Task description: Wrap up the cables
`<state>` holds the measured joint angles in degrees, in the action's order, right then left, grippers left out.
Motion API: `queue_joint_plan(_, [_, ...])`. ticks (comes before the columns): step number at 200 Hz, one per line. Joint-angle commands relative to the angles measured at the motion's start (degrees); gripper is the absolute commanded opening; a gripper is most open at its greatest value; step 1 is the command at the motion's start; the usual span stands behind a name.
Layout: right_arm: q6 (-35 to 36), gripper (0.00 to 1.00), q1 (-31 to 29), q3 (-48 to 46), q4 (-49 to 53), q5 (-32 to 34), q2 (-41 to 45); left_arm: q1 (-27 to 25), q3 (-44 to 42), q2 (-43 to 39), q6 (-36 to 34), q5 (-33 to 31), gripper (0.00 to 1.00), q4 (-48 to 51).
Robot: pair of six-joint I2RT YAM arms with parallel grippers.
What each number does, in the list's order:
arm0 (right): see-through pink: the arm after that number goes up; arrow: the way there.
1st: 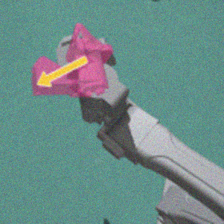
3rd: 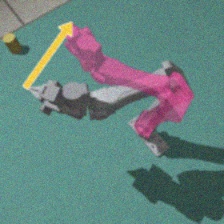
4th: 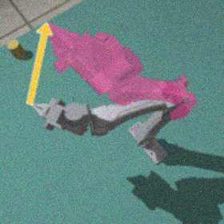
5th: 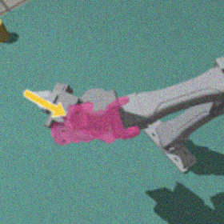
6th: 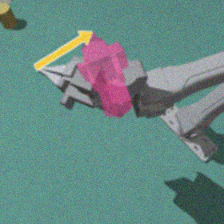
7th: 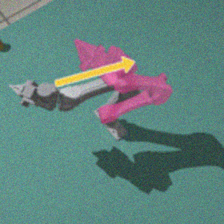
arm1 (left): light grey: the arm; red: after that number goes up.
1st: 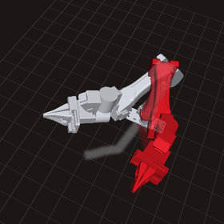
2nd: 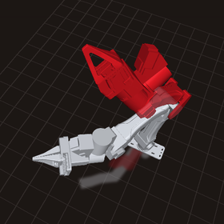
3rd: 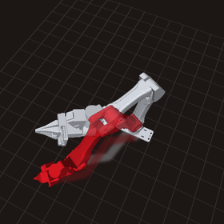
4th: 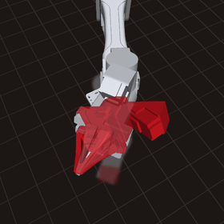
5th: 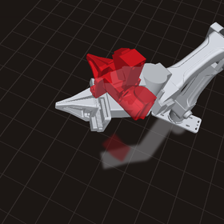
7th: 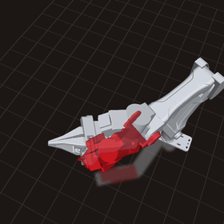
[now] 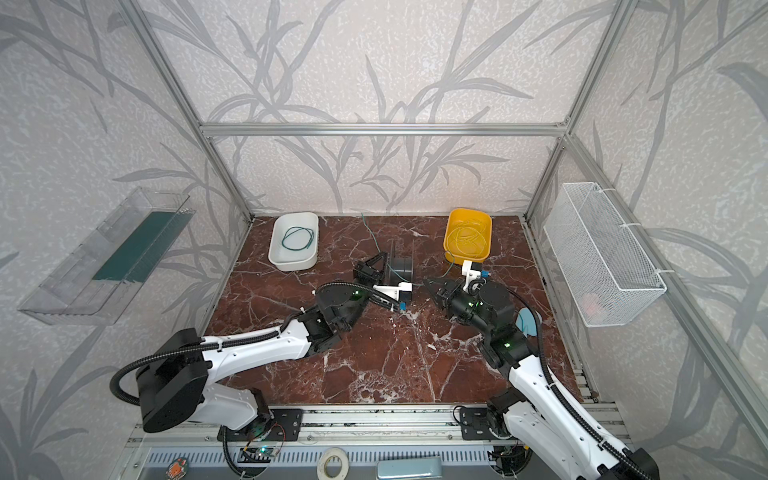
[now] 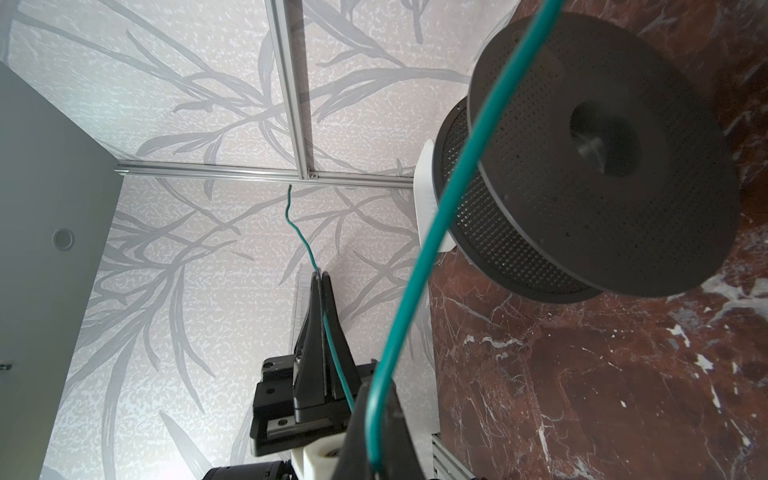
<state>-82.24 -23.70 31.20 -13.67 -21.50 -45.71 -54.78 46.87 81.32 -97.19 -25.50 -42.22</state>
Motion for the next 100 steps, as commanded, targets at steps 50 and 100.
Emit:
queue_joint_plan(50, [5.09,0.13,0.41,6.11,0.34,0.89,-2.6,-5.18,22.53,-6.29,37.59,-4.56,0.0,53.61])
queue_joint_plan(100, [5.44,0.45,0.55,6.32,0.69,1.72,-1.41,-7.04,34.22,-1.08,47.31,-3.97,0.0,72.7])
